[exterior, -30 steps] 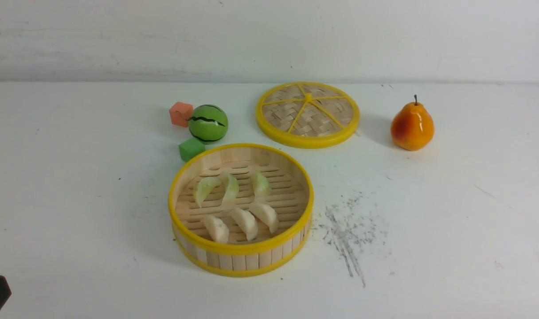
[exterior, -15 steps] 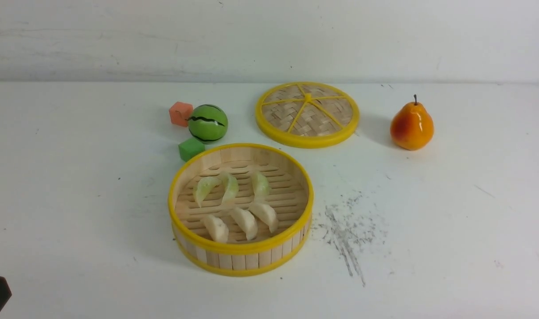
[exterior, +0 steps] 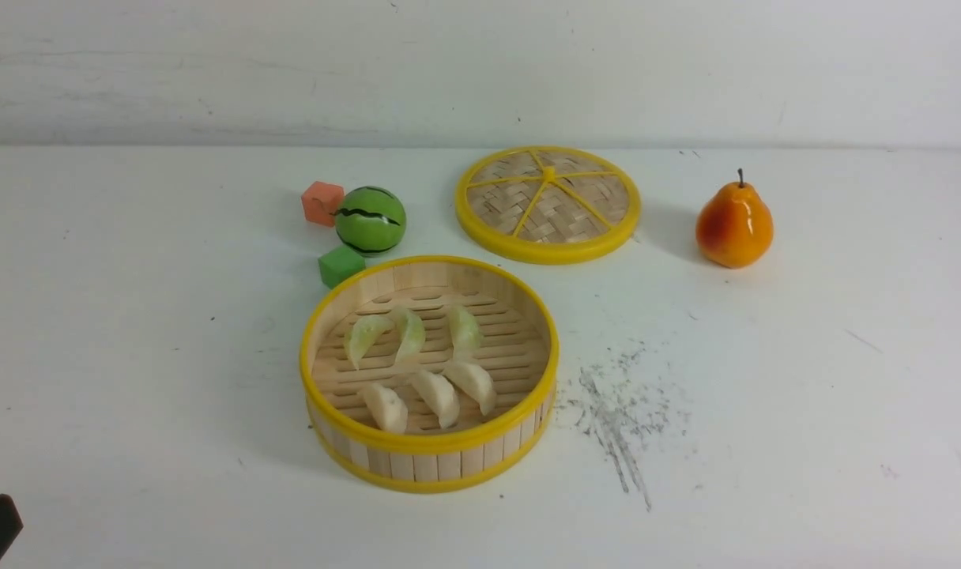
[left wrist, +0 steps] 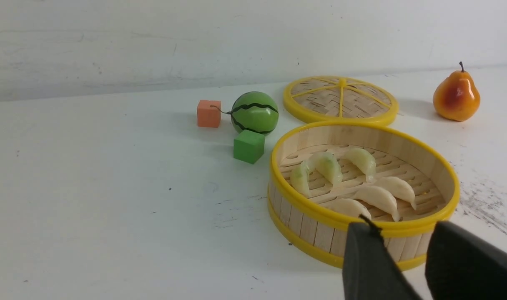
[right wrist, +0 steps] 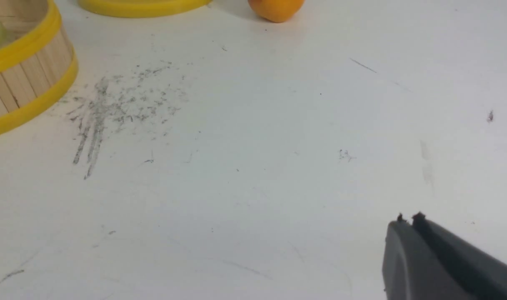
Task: Put the dumplings into the steamer on the white table.
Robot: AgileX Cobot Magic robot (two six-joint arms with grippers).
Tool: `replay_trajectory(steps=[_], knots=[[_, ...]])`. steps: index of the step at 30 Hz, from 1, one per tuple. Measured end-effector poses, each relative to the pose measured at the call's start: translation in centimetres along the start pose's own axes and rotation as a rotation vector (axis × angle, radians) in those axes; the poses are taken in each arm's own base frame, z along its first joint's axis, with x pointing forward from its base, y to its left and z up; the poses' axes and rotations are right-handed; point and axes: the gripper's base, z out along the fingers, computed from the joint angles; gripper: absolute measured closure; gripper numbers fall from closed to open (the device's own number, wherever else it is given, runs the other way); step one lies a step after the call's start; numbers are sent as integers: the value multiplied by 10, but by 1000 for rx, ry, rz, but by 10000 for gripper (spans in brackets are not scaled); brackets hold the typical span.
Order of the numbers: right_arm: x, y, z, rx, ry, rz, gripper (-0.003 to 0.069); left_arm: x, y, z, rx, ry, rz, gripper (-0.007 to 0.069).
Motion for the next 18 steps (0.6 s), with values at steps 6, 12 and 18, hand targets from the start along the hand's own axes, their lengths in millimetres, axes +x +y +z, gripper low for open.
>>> replay_trajectory(steps=[6, 12, 18], knots=[[0, 0, 0, 0, 0, 0, 647, 3, 0, 0, -1, -5, 0, 408], [0, 0, 0, 0, 0, 0, 638, 48, 4, 5, -13, 6, 7, 405], [0, 0, 0, 0, 0, 0, 636, 85, 11, 11, -91, 135, -11, 416]])
